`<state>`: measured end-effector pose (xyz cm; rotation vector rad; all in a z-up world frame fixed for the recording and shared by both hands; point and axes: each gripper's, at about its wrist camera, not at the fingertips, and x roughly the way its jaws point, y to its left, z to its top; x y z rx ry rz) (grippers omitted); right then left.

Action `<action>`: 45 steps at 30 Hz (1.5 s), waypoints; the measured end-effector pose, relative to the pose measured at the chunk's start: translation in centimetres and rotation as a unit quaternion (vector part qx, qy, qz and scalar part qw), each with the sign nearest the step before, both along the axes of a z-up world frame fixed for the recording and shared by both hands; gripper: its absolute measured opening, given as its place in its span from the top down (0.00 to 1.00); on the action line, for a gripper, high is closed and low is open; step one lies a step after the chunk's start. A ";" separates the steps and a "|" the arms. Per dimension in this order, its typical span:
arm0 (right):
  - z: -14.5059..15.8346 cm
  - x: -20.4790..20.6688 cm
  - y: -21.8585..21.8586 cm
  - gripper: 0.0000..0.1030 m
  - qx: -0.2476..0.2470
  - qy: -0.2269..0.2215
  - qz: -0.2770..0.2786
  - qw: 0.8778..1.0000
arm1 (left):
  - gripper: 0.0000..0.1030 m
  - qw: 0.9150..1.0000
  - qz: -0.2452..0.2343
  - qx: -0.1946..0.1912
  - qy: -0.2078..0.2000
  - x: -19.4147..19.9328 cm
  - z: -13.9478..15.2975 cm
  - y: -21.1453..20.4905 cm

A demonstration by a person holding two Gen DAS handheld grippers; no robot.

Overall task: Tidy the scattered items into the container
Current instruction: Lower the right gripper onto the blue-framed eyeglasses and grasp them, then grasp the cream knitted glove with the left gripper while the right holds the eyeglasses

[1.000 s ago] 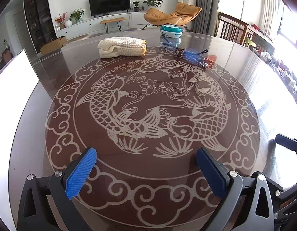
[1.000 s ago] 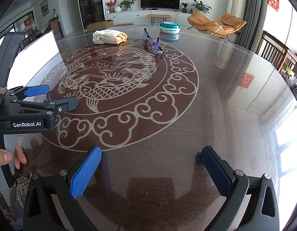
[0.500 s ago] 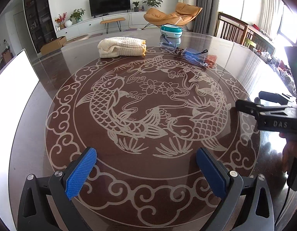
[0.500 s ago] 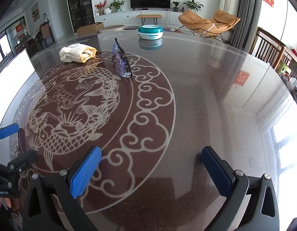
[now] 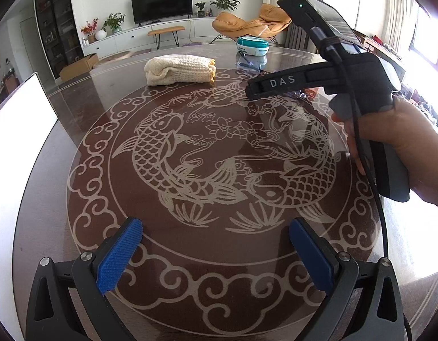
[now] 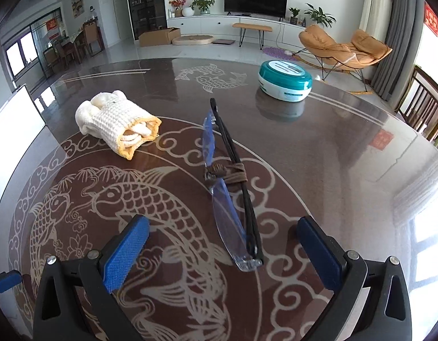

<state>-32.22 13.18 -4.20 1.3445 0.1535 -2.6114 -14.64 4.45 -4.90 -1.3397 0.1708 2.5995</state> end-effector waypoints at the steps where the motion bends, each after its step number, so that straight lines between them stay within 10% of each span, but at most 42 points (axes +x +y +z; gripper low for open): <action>1: -0.1 -0.4 -0.2 0.00 -0.001 0.000 0.000 1.000 | 0.00 1.000 0.000 0.000 0.000 0.0 0.0 0.0; 6: 0.5 -1.3 0.2 0.29 -0.010 0.018 -0.016 1.000 | 0.00 1.000 0.000 0.000 0.000 0.0 0.0 0.0; 10: 0.8 0.0 1.6 0.72 -0.021 0.026 -0.021 0.999 | 0.00 1.000 0.000 0.000 0.000 0.0 0.0 0.0; 23: 1.0 16.5 6.6 0.72 -0.006 0.029 -0.042 0.999 | 0.00 1.000 0.000 -0.001 0.000 0.0 0.0 0.0; 30: 1.0 18.9 7.4 0.72 -0.004 0.029 -0.065 0.997 | 0.00 1.000 0.022 0.000 0.000 -1.7 0.0 0.6; 33: 1.1 18.9 7.7 0.65 0.000 0.029 -0.074 0.997 | 0.00 0.999 0.043 0.000 0.000 -3.6 0.0 1.4; 37: 0.6 18.3 7.8 0.16 -0.010 0.012 -0.072 0.997 | 0.00 0.997 0.074 0.000 0.000 -6.5 -0.1 2.4; 45: 0.5 18.2 7.3 0.15 -0.005 0.011 -0.064 0.998 | 0.00 0.986 0.167 0.002 -0.001 -12.7 -0.4 3.3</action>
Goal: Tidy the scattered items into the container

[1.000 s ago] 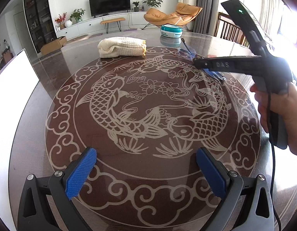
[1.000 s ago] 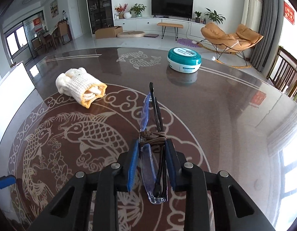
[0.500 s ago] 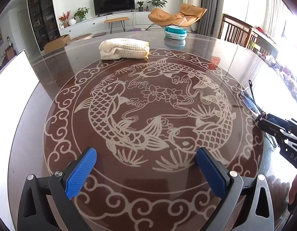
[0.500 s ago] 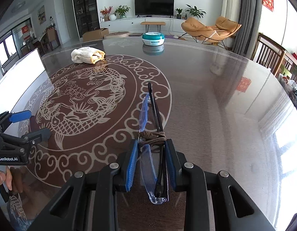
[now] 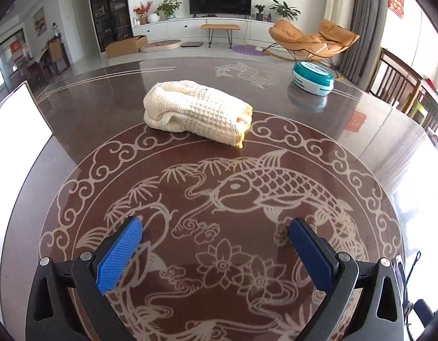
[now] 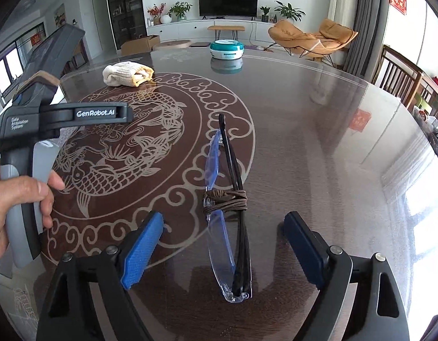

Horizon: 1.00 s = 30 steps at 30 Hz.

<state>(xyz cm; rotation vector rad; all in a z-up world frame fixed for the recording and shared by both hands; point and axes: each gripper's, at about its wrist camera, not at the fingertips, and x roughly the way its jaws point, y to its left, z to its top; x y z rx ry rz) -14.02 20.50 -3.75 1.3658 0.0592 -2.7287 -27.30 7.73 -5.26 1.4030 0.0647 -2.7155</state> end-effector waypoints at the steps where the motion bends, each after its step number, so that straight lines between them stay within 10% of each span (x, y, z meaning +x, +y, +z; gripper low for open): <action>1: 0.0 0.0 0.0 0.15 0.000 0.000 0.000 1.000 | 0.00 1.000 0.023 0.000 0.000 -0.7 -0.1 0.0; 8: 0.0 0.0 0.0 0.15 0.000 0.000 0.000 1.000 | 0.00 0.978 0.208 -0.002 0.001 -5.2 -0.1 0.8; 13: -0.1 -0.1 0.0 0.14 -0.002 0.000 0.001 1.000 | 0.00 0.966 0.257 -0.003 -0.001 -8.7 -0.4 1.1; 18: -0.1 -0.1 0.0 0.14 -0.002 0.000 0.001 1.000 | 0.00 0.968 0.250 -0.003 -0.001 -10.6 -0.4 0.3; 25: -0.1 -0.1 0.0 0.14 -0.002 0.000 0.001 1.000 | 0.01 0.995 0.097 -0.002 -0.020 -12.0 -0.1 -2.6; 30: -0.1 -0.1 0.0 0.14 -0.002 0.000 0.001 1.000 | 0.50 0.999 0.046 -0.012 0.013 -9.8 0.7 -5.8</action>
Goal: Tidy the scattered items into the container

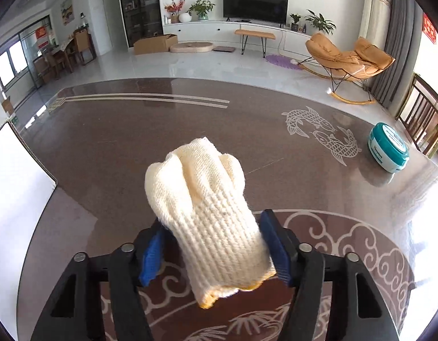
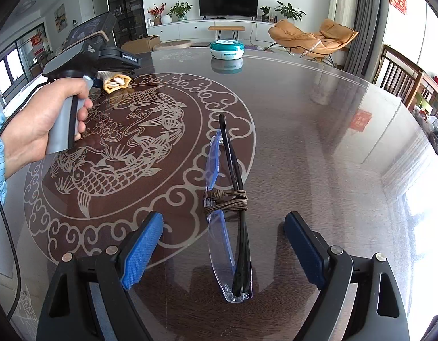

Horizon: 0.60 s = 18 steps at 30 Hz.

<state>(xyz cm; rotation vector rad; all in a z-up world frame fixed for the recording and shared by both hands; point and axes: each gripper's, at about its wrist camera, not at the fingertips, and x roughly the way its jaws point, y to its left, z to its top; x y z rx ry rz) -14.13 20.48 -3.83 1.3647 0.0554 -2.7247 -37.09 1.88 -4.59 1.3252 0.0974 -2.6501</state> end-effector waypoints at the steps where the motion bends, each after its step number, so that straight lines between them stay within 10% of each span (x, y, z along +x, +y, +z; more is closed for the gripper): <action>1: 0.0 0.0 0.0 0.14 0.000 0.000 0.000 1.000 | 0.56 1.000 -0.010 -0.002 0.002 0.5 0.1 -0.6; 18: 0.0 0.0 0.0 0.14 0.000 0.000 0.000 1.000 | 0.58 0.985 -0.173 0.003 0.013 24.3 0.9 -6.3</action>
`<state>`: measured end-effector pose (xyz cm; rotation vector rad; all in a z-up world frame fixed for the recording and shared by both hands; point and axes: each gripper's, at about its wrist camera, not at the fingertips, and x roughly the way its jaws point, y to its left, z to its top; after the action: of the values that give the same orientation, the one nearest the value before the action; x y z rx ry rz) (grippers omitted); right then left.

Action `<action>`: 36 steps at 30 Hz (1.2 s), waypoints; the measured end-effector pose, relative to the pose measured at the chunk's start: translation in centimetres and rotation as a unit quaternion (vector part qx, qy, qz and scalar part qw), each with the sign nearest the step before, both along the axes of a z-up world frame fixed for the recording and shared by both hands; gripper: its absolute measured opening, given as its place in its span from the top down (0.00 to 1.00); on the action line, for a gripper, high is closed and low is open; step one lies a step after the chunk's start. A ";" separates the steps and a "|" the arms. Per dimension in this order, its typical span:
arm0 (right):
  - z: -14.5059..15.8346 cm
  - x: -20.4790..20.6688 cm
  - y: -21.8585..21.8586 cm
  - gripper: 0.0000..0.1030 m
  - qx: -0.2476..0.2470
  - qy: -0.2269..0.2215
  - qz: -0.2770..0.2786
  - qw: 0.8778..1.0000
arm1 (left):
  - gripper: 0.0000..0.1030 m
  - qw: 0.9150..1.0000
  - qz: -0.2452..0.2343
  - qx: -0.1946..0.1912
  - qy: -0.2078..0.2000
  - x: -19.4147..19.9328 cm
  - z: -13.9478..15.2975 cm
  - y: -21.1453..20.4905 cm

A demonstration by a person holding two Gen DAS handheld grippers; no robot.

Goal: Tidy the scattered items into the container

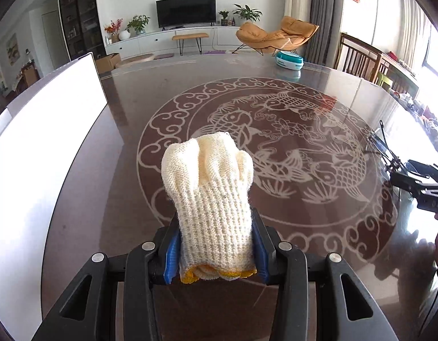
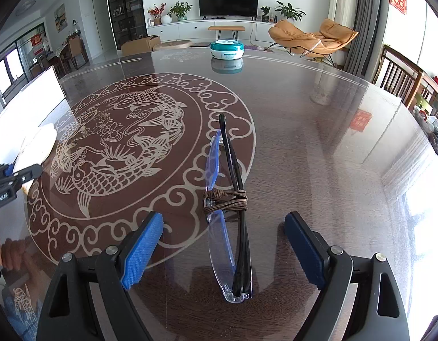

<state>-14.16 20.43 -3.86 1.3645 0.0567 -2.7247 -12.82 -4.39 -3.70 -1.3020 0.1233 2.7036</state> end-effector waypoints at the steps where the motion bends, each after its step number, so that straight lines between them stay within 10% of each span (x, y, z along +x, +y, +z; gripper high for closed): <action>1: 0.0 0.0 0.0 0.14 0.000 0.000 0.000 1.000 | 0.54 1.000 -0.004 0.000 0.000 0.7 0.0 0.1; 5: 0.0 0.0 0.0 0.14 0.000 0.000 0.000 1.000 | 0.00 1.000 -0.004 -0.010 -0.025 0.6 -0.6 0.9; 36: 0.0 0.0 -0.1 0.13 0.000 -0.001 0.001 1.000 | 0.00 1.000 0.001 -0.004 -0.028 1.3 -1.2 0.5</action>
<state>-14.14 20.38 -3.87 1.3655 0.0592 -2.7222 -11.51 -3.86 -4.85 -1.3787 0.1265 2.6690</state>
